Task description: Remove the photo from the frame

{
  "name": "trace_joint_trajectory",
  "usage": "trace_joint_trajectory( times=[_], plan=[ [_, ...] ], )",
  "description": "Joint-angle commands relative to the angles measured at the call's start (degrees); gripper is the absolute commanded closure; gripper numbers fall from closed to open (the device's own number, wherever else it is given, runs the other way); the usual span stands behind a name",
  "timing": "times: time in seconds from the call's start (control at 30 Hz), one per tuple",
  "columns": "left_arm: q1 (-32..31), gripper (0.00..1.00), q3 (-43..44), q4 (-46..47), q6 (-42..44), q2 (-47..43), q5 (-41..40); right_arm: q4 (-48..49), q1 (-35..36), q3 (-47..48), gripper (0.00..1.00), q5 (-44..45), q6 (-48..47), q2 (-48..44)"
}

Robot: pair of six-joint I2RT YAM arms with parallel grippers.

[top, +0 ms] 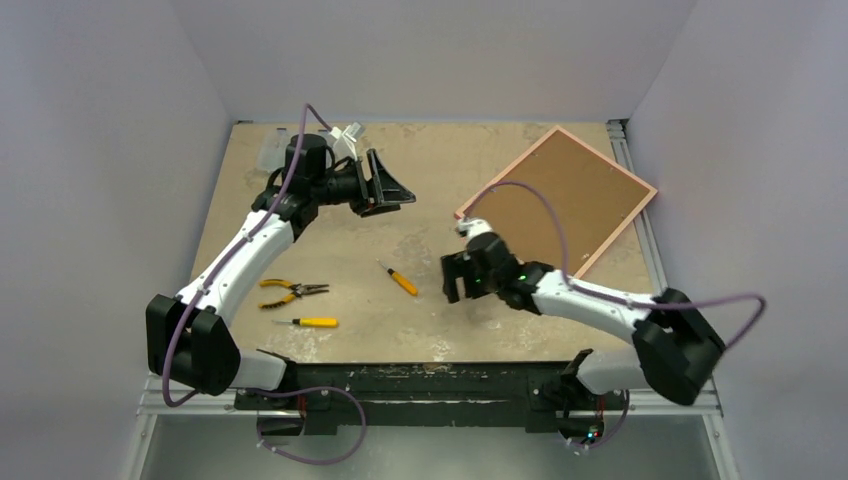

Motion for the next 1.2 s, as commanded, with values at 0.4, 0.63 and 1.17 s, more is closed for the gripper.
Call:
trace_joint_trajectory(
  times=[0.4, 0.63, 1.17],
  plan=[
    [2.0, 0.34, 1.0, 0.2, 0.7, -1.0, 0.4, 15.1, 21.7, 18.3, 0.26, 18.0, -5.9, 30.0],
    [3.7, 0.34, -0.3, 1.9, -1.8, -0.3, 1.0, 20.0, 23.4, 15.2, 0.47, 17.8, -4.9, 32.2],
    [6.3, 0.33, -10.5, 22.9, -21.2, 7.9, 6.8, 21.1, 21.0, 0.4, 1.00, 27.1, 12.0, 9.5]
  ],
)
